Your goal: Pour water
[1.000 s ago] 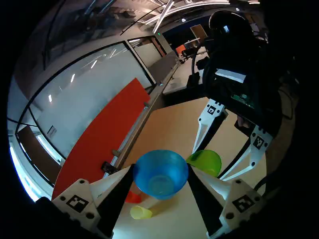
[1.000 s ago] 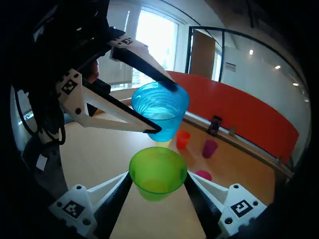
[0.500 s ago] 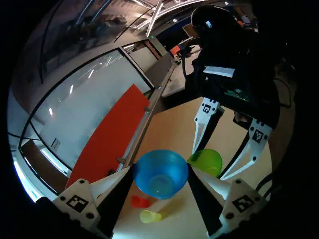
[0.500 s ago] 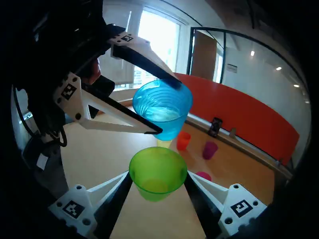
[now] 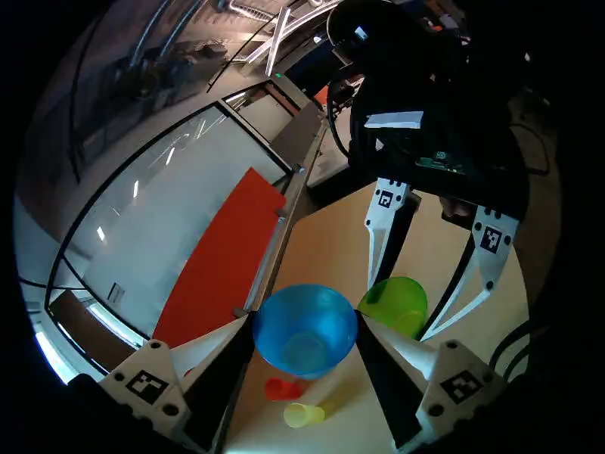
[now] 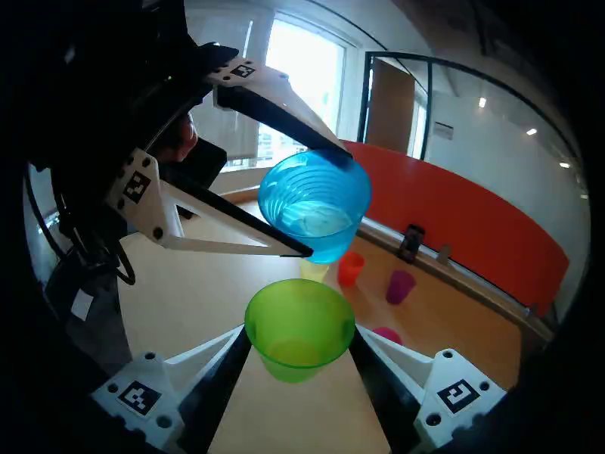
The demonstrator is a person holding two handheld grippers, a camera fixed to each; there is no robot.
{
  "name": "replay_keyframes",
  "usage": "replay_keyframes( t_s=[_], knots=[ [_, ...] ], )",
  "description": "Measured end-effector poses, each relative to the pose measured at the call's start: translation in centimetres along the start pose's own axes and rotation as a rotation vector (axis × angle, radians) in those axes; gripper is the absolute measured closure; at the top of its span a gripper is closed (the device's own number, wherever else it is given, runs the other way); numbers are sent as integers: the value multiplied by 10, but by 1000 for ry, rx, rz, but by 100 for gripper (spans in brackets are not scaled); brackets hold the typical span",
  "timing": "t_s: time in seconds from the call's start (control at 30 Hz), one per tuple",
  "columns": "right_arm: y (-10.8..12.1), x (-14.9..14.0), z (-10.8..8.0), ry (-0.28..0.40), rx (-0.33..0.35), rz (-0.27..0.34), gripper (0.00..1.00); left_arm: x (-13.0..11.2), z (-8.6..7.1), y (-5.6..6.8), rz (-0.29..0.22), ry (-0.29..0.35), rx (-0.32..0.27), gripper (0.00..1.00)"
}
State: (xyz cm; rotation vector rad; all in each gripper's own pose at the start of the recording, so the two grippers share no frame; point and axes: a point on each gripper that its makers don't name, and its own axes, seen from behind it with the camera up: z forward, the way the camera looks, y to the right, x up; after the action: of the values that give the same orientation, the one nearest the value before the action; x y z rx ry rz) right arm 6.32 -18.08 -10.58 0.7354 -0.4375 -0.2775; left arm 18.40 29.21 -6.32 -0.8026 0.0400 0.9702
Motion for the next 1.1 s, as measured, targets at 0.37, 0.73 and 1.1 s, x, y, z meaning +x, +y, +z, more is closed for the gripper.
replay_keyframes(
  t_s=[0.37,0.73,1.1],
  knots=[
    [1,-1,0,-5,2,-2,9,1,2,1,60,7,9,10],
    [1,0,1,-5,5,-6,8,2,0,3,111,8,14,10],
    [1,2,2,-2,11,-7,8,5,-2,2,164,4,19,10]
  ],
)
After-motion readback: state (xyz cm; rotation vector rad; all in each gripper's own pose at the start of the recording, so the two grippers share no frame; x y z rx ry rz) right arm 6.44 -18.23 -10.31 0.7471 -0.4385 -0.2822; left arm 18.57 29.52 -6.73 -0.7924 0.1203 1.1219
